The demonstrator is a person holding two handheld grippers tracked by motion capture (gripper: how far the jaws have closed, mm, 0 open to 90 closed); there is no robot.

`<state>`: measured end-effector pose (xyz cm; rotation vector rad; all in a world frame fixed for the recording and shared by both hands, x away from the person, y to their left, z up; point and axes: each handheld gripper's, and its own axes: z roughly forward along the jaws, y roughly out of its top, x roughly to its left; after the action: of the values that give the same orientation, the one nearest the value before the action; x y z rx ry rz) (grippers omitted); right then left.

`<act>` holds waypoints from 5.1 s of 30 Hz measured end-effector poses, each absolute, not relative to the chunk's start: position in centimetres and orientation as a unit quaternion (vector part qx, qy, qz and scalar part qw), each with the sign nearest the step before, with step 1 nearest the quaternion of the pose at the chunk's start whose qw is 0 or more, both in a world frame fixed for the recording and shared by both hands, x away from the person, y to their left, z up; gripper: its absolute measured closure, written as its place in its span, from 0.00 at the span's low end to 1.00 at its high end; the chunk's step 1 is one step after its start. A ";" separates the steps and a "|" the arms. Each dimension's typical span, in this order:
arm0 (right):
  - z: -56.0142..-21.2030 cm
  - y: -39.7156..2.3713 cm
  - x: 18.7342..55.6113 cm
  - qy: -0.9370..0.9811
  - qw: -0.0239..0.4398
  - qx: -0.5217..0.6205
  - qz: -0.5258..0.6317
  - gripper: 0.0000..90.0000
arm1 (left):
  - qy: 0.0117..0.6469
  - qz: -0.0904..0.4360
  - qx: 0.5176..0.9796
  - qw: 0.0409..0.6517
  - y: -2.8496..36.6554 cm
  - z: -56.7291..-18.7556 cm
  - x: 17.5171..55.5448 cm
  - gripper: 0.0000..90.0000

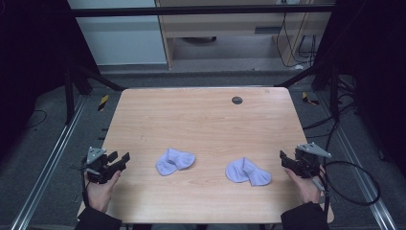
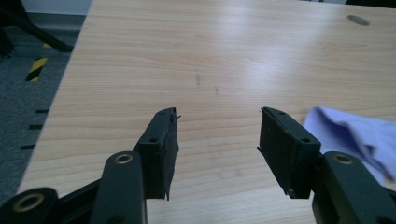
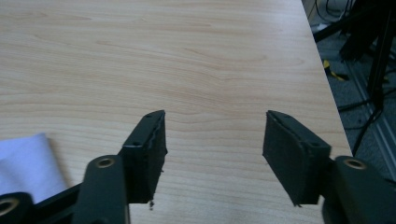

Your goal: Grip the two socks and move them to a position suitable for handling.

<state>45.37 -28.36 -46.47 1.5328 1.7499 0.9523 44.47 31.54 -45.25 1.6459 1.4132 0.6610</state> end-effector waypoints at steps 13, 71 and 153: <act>-45.0 -26.4 44.9 0.682 0.286 0.545 0.395 0.54 | 0.526 0.270 0.684 0.428 28.3 -44.6 44.5 0.45; -46.7 -22.5 41.9 0.768 0.210 0.470 0.381 0.70 | 0.373 0.187 0.802 0.427 7.1 -46.0 45.6 0.52; -46.8 -22.4 44.2 0.718 0.193 0.526 0.414 0.93 | 0.339 0.137 0.847 0.386 3.7 -48.9 45.5 0.98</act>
<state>44.25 -22.41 -46.77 1.4753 2.0135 1.1620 45.53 3.74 -48.92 2.1571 0.8628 0.3499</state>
